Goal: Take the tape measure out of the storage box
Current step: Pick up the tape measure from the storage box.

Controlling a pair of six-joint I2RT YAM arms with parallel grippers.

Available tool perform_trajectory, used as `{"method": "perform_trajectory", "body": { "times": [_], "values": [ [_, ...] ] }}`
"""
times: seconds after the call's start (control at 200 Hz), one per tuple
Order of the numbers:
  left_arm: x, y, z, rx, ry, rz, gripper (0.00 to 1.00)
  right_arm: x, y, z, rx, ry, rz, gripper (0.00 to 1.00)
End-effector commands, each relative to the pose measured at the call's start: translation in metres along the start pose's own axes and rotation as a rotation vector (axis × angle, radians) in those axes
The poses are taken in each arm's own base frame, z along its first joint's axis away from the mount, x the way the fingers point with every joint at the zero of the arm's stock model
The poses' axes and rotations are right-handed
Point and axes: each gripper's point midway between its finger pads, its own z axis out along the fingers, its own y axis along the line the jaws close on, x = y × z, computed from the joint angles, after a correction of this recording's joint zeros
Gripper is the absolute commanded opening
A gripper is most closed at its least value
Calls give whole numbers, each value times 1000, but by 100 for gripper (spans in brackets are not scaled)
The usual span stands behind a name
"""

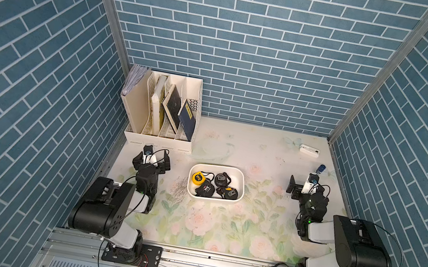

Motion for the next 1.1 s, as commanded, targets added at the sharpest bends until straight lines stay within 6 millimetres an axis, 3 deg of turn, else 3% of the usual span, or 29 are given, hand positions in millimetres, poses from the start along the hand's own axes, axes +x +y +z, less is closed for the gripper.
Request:
{"method": "perform_trajectory", "body": {
  "times": [0.0, 0.62, 0.72, 0.775, 0.915, 1.095],
  "values": [
    [-3, 1, 1, 1, -11, 3, 100, -5, 0, 3, -3, -14, -31, 100],
    [-5, -1, 1, 7, -14, 4, 100, -7, -3, 2, 14, -19, -27, 100],
    [-18, -2, 21, -29, 73, 28, 100, -23, -25, 10, 132, 46, 14, 100],
    [-26, -5, 34, -45, 158, 56, 100, -38, -24, 12, 126, 59, 21, 100],
    [-59, -33, 48, 1, 293, -5, 100, -57, -1, 17, -15, 142, 87, 100],
    [-74, -92, 28, 78, 407, -71, 100, -83, 29, 14, -164, 165, 267, 100]
  ]
}}
